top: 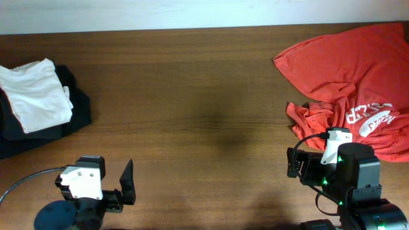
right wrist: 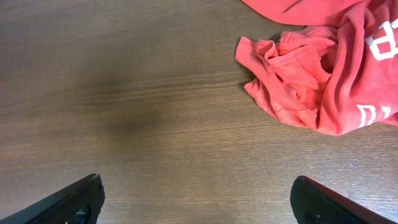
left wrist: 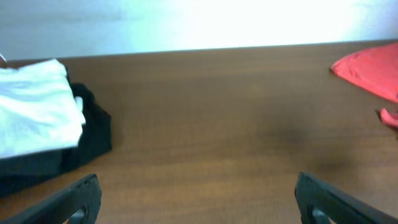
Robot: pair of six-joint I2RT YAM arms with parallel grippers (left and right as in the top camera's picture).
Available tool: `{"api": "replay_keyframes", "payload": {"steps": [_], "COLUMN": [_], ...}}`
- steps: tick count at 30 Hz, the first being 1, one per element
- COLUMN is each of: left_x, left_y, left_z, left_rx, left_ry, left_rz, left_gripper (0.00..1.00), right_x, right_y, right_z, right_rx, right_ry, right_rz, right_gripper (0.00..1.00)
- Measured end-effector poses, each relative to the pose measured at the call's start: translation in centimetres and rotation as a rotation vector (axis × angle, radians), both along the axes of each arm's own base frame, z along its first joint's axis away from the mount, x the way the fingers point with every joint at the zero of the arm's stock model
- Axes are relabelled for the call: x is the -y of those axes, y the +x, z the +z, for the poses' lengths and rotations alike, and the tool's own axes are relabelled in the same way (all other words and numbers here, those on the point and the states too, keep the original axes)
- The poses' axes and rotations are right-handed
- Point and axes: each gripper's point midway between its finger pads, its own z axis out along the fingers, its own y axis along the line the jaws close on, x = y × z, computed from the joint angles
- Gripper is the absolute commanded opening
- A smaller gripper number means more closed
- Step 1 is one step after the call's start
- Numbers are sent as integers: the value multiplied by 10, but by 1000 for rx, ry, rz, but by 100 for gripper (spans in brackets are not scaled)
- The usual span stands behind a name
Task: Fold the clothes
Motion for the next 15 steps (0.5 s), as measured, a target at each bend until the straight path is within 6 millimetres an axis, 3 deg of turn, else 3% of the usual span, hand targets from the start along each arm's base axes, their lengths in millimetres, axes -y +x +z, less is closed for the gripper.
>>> {"api": "replay_keyframes", "payload": {"steps": [5, 8, 10, 11, 12, 13, 14, 15], "left_x": [-2, -2, -2, -2, -2, -2, -2, -2], "left_y": [-25, -30, -31, -31, -31, -31, -31, -31], "left_z": [-47, -55, -55, -54, -55, -55, -54, -55], "left_rx": [-215, -253, -253, -252, -254, -254, -252, -254], "left_ry": [14, 17, 17, 17, 17, 17, 17, 17], "left_rz": [2, 2, 3, 3, 3, 3, 3, 3], "left_gripper": [99, 99, 99, 99, 99, 99, 99, 99], "right_x": [0, 17, 25, 27, 28, 28, 29, 29], "right_y": [0, -4, 3, -1, 10, 14, 14, 24], "right_z": [0, 10, 27, 27, 35, 13, 0, 6], "right_rx": [1, 69, 286, 341, 491, 619, 630, 729], "right_ry": [1, -43, -85, -103, -106, -101, -104, -101], "right_rz": [-1, -73, -89, -89, -96, -105, -105, -115], "right_gripper": [99, 99, 99, 99, 99, 99, 99, 99]}}
